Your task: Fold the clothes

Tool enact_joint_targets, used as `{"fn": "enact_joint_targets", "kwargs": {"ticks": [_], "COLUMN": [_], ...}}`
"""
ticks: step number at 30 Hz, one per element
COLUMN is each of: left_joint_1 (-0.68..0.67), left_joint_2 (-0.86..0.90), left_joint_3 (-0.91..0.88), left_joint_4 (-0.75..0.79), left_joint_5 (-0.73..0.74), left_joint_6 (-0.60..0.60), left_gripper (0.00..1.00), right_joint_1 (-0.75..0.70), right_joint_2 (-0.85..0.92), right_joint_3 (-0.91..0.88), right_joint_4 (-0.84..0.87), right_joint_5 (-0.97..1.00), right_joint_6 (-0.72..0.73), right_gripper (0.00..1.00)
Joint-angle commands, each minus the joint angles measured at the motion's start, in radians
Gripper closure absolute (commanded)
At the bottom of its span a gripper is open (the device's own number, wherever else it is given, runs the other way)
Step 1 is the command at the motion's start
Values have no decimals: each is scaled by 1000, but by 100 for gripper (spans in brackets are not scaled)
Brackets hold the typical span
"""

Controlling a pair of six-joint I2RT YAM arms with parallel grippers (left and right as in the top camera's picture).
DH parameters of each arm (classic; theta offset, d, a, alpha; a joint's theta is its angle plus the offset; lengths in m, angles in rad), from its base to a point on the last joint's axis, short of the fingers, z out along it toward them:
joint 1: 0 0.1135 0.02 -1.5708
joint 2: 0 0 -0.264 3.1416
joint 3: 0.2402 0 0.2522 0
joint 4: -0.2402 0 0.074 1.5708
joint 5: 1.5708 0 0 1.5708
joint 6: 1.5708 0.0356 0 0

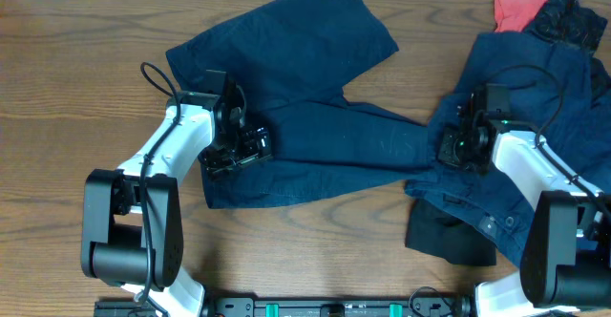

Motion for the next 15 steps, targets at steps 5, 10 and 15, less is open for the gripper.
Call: {"fn": "enact_joint_targets", "kwargs": {"ticks": [5, 10, 15], "left_joint_1": [-2, -2, -2], "left_joint_2": [-14, -14, -14], "left_joint_3": [-3, -3, -3], "left_joint_4": [-7, -7, -7], "left_joint_5": [-16, -16, -16], "left_joint_6": [16, 16, 16], "left_gripper": [2, 2, 2], "right_joint_1": [-246, -398, -425], "right_joint_2": [98, 97, 89], "right_joint_3": [-36, -26, -26], "right_joint_4": [-15, -37, -77], "right_joint_5": [311, 272, 194], "right_joint_6": [46, 47, -2], "right_gripper": [74, 72, 70]}}
